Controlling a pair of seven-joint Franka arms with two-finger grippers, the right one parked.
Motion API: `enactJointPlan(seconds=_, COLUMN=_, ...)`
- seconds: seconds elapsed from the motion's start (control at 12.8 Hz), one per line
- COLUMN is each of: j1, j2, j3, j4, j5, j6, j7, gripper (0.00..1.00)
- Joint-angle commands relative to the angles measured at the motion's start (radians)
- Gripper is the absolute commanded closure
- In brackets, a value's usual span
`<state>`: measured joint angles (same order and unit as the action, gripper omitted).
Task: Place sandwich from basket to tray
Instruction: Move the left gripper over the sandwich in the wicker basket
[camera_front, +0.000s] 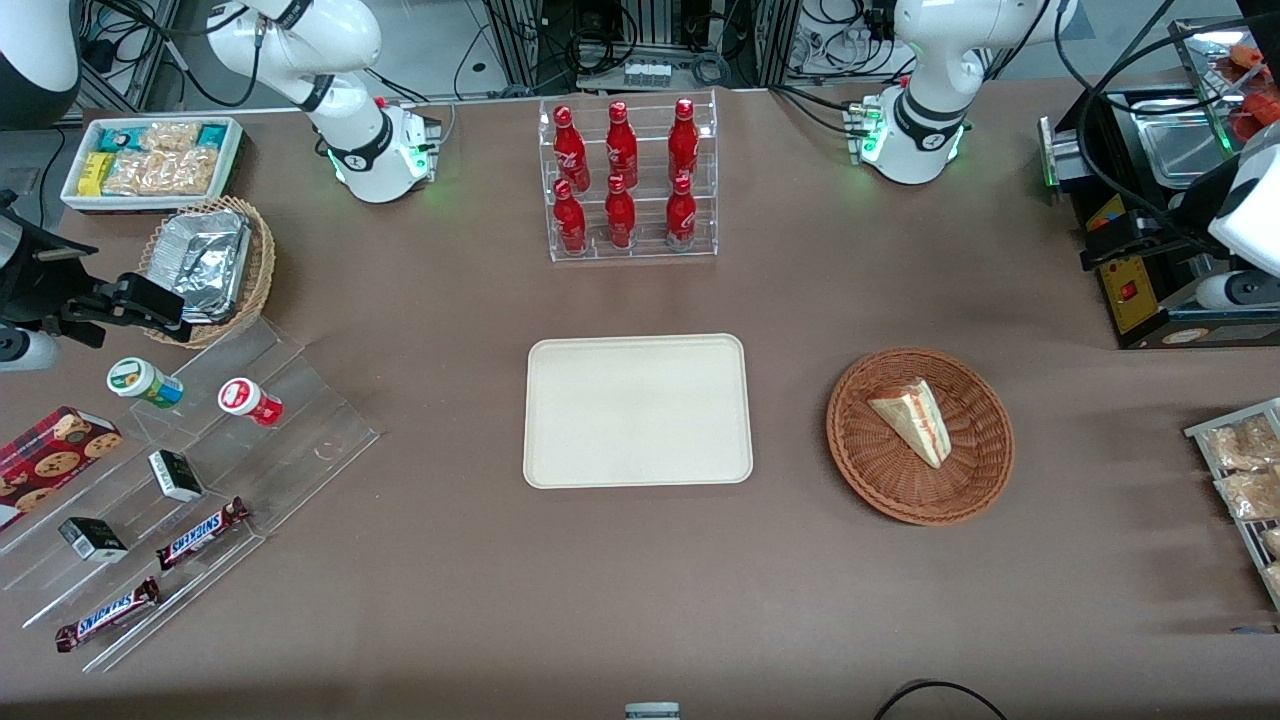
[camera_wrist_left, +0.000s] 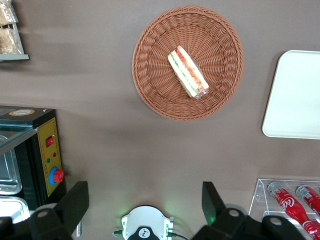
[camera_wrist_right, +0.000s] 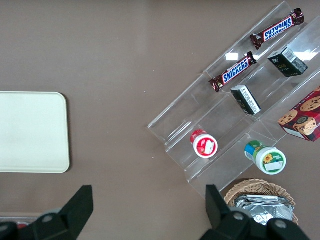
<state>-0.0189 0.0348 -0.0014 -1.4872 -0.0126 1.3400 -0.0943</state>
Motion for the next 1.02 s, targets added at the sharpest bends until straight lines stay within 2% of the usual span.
enactJointPlan(seconds=0.0, j1=-0.012, j2=-0.007, j3=0.015, j4=-0.011, j5=-0.027, j6=0.008, j7=0.052, gripper=0.01)
enactJointPlan(seconds=0.31, j1=-0.027, j2=0.036, j3=0.012, j4=-0.034, j5=-0.009, j6=0.048, j7=0.053, gripper=0.00)
enactJointPlan(seconds=0.47, j1=-0.035, j2=0.034, j3=-0.005, j4=-0.152, j5=0.017, j6=0.188, j7=0.013, gripper=0.00)
enactJointPlan(seconds=0.63, j1=-0.041, j2=0.037, j3=-0.017, j4=-0.278, j5=0.019, j6=0.357, j7=-0.143, gripper=0.00)
enactJointPlan(seconds=0.94, j1=-0.079, j2=0.137, j3=-0.022, j4=-0.315, j5=0.020, j6=0.508, j7=-0.263, gripper=0.00)
